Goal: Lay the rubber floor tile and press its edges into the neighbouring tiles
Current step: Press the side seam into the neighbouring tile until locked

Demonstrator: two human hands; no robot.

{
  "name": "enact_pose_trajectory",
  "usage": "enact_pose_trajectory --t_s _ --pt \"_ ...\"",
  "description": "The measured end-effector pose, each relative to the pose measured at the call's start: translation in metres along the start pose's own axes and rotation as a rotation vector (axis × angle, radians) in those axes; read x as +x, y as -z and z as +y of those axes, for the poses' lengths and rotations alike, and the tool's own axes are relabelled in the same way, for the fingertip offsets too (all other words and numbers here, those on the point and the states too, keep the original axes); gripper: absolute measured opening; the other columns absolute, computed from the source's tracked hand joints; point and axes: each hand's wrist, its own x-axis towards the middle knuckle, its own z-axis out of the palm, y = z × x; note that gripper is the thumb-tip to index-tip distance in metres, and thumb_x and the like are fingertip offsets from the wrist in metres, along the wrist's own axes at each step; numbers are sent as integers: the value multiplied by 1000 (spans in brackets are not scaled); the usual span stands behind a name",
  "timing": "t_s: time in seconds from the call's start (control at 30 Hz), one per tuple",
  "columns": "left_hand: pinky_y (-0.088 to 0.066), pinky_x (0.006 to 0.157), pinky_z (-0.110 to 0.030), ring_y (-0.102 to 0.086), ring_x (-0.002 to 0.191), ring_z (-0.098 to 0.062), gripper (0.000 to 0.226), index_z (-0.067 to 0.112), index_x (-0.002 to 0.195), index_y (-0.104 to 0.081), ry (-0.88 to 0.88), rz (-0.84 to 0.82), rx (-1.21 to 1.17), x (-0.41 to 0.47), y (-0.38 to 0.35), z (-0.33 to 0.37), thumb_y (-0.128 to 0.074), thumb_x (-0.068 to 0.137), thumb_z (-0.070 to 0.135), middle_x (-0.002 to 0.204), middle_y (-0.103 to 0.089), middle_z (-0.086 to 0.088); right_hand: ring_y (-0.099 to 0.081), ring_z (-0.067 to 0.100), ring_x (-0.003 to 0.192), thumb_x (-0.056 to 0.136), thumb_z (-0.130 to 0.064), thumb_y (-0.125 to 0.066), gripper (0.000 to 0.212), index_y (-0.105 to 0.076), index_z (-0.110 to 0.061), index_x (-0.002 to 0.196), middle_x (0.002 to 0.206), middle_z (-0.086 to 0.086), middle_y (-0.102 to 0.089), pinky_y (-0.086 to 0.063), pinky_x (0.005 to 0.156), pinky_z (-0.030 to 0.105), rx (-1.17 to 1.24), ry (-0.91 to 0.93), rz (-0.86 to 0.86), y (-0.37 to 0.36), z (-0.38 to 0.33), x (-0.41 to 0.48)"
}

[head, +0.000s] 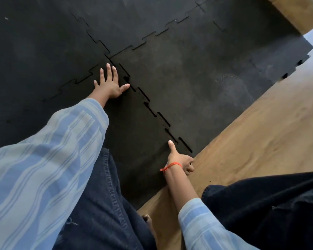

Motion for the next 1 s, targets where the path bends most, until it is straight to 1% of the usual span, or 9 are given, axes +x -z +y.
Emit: enact_pose_trajectory --t_s 0.2,0.3,0.4,0.5,0.6,0.67,0.73,0.87,1.0 --pt "-1 119 -50 24 144 -29 88 18 151 19 11 -4 -43 6 6 4 -35 95 58 155 34 -1 -30 37 132 69 -45 -80 94 -29 -13 141 144 15 -26 -32 109 54 138 48 33 1 -11 4" --pt "-2 119 -50 23 145 -29 89 18 151 19 -1 -5 -40 4 7 2 -37 95 58 155 34 -1 -27 38 132 75 -42 -77 96 -22 -8 145 144 20 -23 -29 109 49 44 126 11 2 -5 1" --pt "-1 119 -49 24 144 -29 89 18 151 20 -15 -6 -18 3 6 -2 -35 94 59 155 34 -2 -25 37 131 78 -35 -76 97 -17 -6 149 146 20 -18 -34 109 48 -106 211 10 7 -4 -4" --pt "0 119 -49 24 144 -29 89 19 150 21 -25 10 17 7 2 -5 -32 94 62 154 35 -2 -8 36 144 85 -25 -71 81 -25 -4 148 158 19 1 -19 119 43 -333 513 -18 -2 -5 -26" --pt "-2 119 -50 23 145 -29 91 20 150 21 -28 18 9 12 2 -7 -33 92 64 155 34 -1 6 31 149 92 -23 -58 70 -22 -3 149 160 18 4 -4 120 37 -518 869 -262 -36 -9 -62" --pt "-5 118 -51 20 146 -28 92 20 151 19 -42 34 23 15 3 -8 -35 91 65 156 32 0 6 28 149 96 -18 -49 66 -15 -3 150 161 16 3 -3 121 36 -642 1086 -369 -61 -19 -71" --pt "-8 117 -54 17 147 -26 94 22 151 18 -67 57 48 19 6 -12 -37 90 66 156 31 2 6 27 149 97 -14 -42 65 -7 -2 151 161 15 4 -7 121 38 -822 1276 -363 -81 -43 -62" --pt "-8 115 -59 16 147 -28 87 29 151 16 -132 124 88 26 -2 -18 -34 90 66 157 27 8 4 26 150 101 -22 -35 66 5 -2 150 161 14 7 -10 122 39 -1078 1402 -426 -104 -97 -31" --pt "-8 113 -62 13 148 -23 76 26 152 12 -200 224 163 23 -19 -22 -23 94 61 158 22 12 2 26 150 102 -26 -30 64 5 -2 150 161 14 3 -10 121 39 -1104 1442 -370 -110 -91 -29"
